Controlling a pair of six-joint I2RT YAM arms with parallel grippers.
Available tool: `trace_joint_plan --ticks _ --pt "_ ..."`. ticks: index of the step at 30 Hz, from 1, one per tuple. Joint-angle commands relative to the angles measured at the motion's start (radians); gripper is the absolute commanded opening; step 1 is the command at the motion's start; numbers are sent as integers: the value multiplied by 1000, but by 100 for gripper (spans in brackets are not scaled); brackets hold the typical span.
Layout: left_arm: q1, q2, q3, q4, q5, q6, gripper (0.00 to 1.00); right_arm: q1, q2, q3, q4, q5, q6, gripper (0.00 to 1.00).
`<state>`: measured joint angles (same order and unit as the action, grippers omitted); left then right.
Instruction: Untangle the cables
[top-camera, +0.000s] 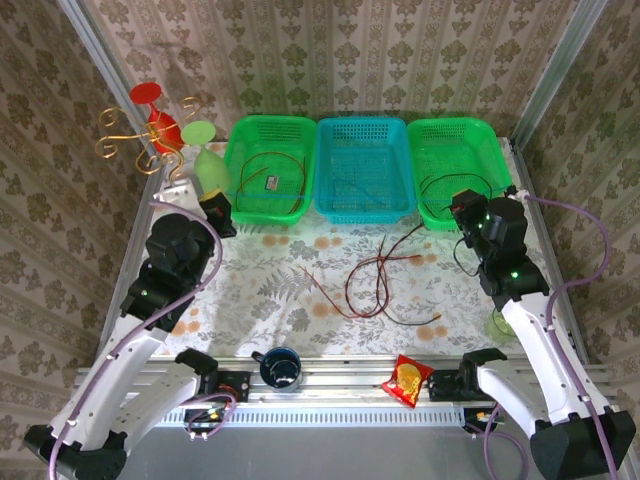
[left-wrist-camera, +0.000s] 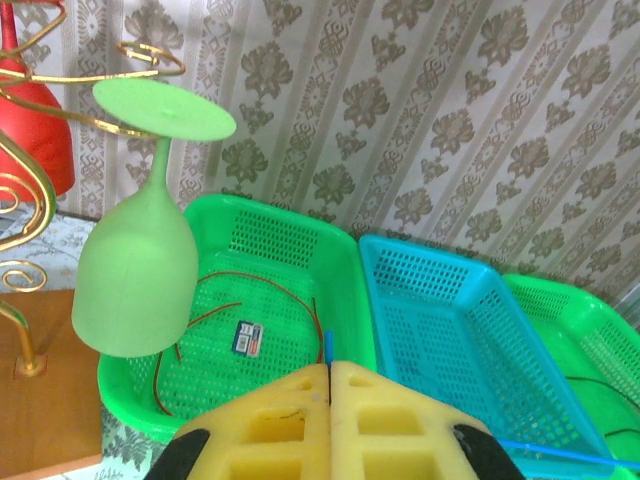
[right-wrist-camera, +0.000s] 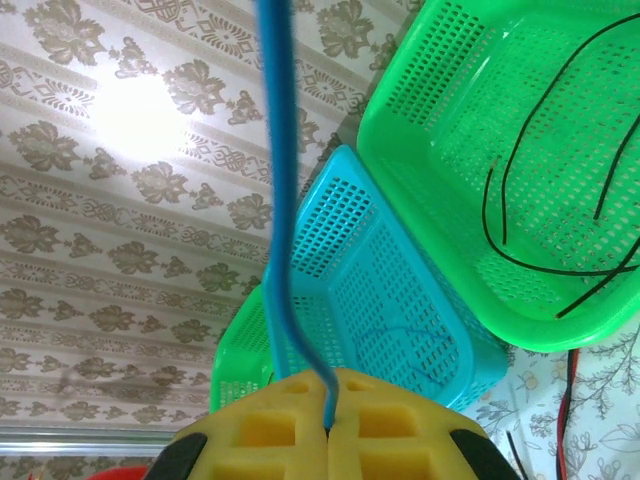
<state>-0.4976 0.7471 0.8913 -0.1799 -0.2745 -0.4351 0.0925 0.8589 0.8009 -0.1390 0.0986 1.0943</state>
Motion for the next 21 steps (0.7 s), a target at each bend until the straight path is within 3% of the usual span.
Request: trace_joint_plan --ticks 1,11,18,19,21 --pt "32 -4 5 -31 -22 -3 0 -33 -18 6 -27 46 -28 0" --pt "87 -5 -18 -40 20 -24 0 -110 -57 -19 -53 48 -22 0" --pt "49 80 -12 52 221 -20 0 -116 32 59 30 -198 -19 0" --pt "12 99 -4 72 249 15 1 -116 43 81 25 -224 -25 0" --pt "-55 145 16 129 301 116 20 -116 61 122 26 -277 -33 0"
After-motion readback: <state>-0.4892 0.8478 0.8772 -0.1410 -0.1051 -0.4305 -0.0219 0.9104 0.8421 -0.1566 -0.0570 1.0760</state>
